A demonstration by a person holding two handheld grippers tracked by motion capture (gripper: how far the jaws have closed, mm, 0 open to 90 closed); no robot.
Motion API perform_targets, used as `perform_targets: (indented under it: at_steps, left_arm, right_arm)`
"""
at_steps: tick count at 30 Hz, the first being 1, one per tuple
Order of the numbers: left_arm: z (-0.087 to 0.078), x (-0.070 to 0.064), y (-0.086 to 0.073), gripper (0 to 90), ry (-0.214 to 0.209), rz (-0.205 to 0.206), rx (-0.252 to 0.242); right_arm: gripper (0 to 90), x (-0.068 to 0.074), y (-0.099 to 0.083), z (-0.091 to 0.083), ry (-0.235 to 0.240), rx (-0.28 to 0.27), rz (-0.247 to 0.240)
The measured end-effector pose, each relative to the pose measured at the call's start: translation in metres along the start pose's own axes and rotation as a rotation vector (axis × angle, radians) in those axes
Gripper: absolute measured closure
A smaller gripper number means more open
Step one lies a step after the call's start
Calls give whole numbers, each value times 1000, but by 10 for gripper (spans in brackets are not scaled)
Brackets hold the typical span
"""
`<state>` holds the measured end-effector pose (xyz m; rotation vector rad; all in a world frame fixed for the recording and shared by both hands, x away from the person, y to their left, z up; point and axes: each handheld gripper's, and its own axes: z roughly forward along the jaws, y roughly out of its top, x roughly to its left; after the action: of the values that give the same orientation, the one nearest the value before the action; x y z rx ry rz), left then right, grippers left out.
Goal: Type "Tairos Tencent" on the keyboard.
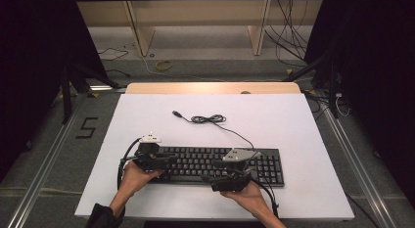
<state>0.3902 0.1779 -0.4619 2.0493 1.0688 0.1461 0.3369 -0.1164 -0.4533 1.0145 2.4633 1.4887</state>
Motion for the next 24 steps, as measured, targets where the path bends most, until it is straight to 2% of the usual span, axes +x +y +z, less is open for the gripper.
perform_targets:
  at_steps: [6,14,15,19,21,24]
  left_arm:
    - [-2,-1,-1,650,-15,-7,-11]
    - [-7,-4,-4,486,-40,-14,-42]
    - [-9,-5,-5,471,-50,-21,-63]
    - [-13,-6,-7,433,-66,-27,-93]
    - [-16,-8,-9,417,-73,-37,-134]
    - [-18,-8,-10,401,-80,-34,-151]
  right_arm:
    - [306,0,0,0,1,0,-2]
    - [307,1,1,2,1,5,-2]
    - [307,1,1,2,1,5,-1]
    - [311,1,1,3,1,3,0]
    - [315,1,1,4,0,5,-1]
    - [330,0,1,6,3,6,-1]
